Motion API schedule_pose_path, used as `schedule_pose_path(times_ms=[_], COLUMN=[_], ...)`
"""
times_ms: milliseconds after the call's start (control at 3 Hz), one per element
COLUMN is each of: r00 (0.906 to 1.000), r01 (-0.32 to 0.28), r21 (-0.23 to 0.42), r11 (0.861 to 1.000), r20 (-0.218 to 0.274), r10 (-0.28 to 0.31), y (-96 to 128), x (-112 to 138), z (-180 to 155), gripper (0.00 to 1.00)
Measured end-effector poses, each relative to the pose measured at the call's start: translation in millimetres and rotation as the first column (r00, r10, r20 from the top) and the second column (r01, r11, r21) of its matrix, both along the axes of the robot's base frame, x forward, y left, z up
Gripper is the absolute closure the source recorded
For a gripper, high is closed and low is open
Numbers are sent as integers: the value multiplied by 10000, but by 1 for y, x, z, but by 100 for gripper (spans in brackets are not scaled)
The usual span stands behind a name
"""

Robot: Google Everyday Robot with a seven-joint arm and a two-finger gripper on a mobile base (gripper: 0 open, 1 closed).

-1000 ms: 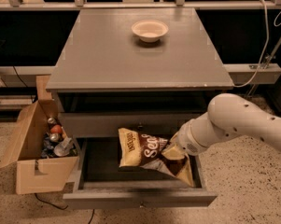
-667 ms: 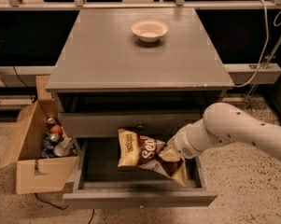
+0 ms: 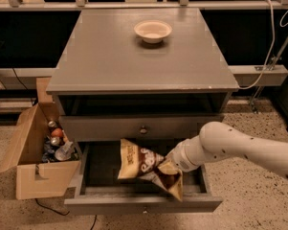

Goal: Place brown chip bag into middle drawer

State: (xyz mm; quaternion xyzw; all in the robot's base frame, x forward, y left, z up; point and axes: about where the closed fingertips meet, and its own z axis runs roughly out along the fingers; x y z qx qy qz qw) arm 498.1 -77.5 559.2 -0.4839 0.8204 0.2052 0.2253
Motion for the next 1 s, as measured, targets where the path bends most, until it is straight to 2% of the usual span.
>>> schedule_pose_path(times_ms=[333,667,1000], r00=[9998,9971,9888], r01=[155,759,1438], r21=[180,381,586], r11=[9997,9964,9879], r20=[-155,19,315], r10=[-153,-761,-1458], y=[3,-24,-62], x=[0,-2,-9], z=[-19,-14,0], gripper=[8,0,0])
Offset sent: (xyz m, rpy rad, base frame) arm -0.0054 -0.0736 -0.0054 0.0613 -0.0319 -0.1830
